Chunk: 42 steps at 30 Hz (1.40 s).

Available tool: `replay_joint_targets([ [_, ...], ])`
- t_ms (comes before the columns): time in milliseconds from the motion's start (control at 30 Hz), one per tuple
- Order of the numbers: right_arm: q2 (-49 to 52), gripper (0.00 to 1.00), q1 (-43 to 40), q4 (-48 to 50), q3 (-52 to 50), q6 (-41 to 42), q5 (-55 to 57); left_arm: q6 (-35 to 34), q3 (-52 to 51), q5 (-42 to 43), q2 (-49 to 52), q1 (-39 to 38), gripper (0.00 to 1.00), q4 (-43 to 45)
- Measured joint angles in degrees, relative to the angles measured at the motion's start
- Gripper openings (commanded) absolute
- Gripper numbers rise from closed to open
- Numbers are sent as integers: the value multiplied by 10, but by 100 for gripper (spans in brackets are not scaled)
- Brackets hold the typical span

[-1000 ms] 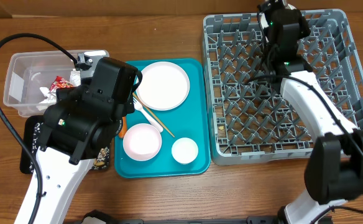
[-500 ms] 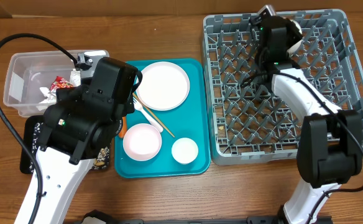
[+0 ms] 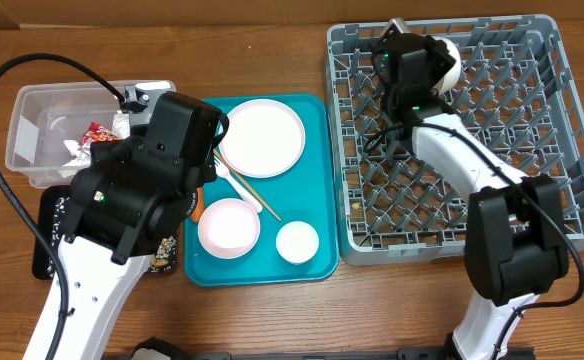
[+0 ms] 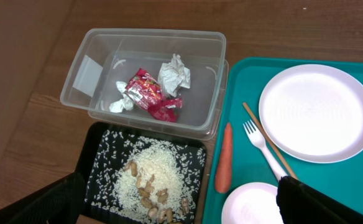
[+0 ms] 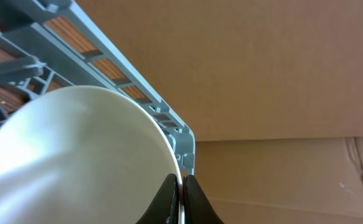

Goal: Sort waste into correct bins and load items into the dishwasher
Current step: 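Set the white bowl in the rack's upper area and open the right gripper, then move the right gripper back over the teal tray toward the pink bowl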

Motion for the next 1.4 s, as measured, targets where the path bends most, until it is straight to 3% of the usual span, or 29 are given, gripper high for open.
replay_joint_targets([
  [300,10,7,37,-26,9,-9,37,0,0,0,0,0,100,0],
  [433,15,33,55,-31,9,-7,37,0,0,0,0,0,100,0],
  [467,18,43,62,-33,9,-7,33,0,0,0,0,0,100,0],
  [633,32,68,95,-38,7,-1,22,0,0,0,0,0,100,0],
  [900,33,78,110,-7,7,7,34,0,0,0,0,0,100,0],
  [1133,33,78,115,35,7,63,63,0,0,0,0,0,100,0],
  [1267,10,79,115,10,7,120,65,0,0,0,0,0,100,0],
  [1400,-49,80,115,-75,7,198,38,0,0,0,0,0,100,0],
])
